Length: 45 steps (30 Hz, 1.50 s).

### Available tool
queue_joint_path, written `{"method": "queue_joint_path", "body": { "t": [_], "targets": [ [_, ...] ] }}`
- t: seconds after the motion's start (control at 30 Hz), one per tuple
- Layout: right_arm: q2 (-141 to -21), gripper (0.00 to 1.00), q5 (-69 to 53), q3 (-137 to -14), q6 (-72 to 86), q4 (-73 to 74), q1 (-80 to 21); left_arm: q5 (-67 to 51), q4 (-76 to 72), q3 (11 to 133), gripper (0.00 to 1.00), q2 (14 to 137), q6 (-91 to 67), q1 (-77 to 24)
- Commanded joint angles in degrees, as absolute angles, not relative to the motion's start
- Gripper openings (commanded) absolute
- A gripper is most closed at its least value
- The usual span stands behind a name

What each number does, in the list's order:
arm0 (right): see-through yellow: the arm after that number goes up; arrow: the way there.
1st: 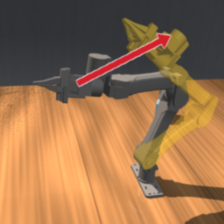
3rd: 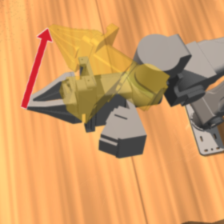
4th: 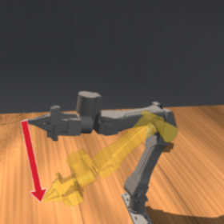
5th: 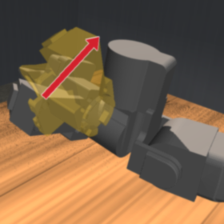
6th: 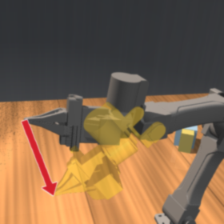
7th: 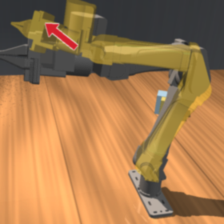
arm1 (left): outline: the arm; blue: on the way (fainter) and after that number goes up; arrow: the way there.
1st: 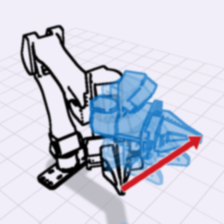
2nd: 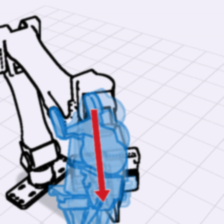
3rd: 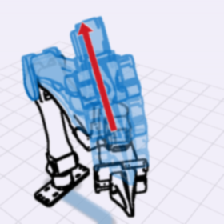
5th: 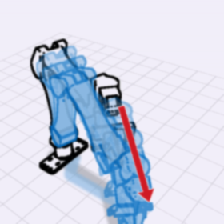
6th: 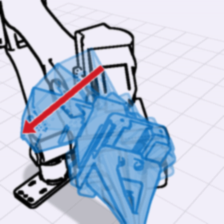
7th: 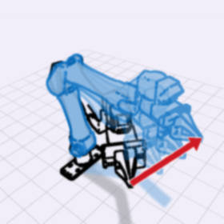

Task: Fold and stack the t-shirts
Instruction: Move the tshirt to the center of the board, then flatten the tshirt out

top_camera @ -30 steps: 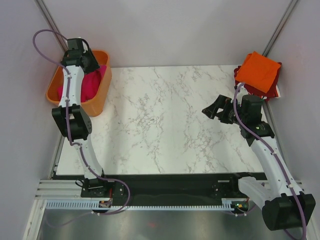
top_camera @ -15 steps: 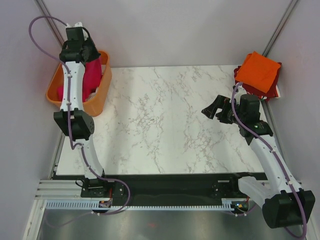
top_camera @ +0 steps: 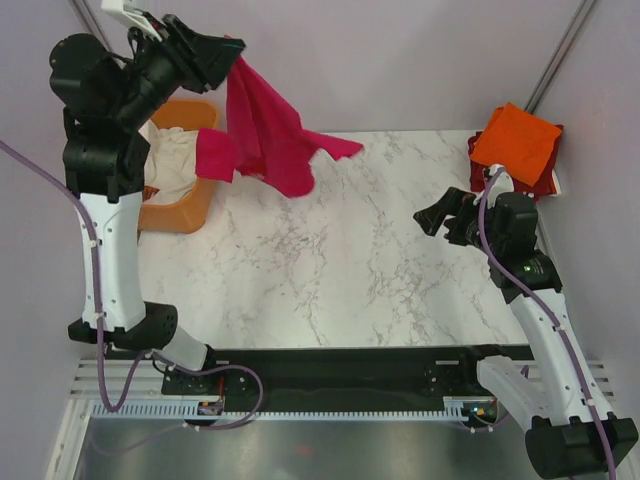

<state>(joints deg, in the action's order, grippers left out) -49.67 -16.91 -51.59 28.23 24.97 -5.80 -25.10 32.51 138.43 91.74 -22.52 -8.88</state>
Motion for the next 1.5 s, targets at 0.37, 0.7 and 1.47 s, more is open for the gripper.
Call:
{"method": "queue_joint_path", "body": {
  "t": [0.37, 0.7, 1.47],
  "targets": [
    [-49.7, 0.98, -12.2, -50.5, 28.0, 26.9, -6.0, -18.3, 35.0, 82.5, 1.00, 76.9, -17.8, -11.2],
    [-55.1, 0.98, -12.0, -44.7, 29.1, 25.1, -8.9, -7.1, 35.0, 56.5, 0.97, 71.0, -23.6, -11.8],
    [-57.2, 0.98, -10.0, -42.9, 24.9, 26.1, -10.6, 2.1, 20.6, 49.5, 0.71, 90.1, -38.6, -7.8]
  ]
}}
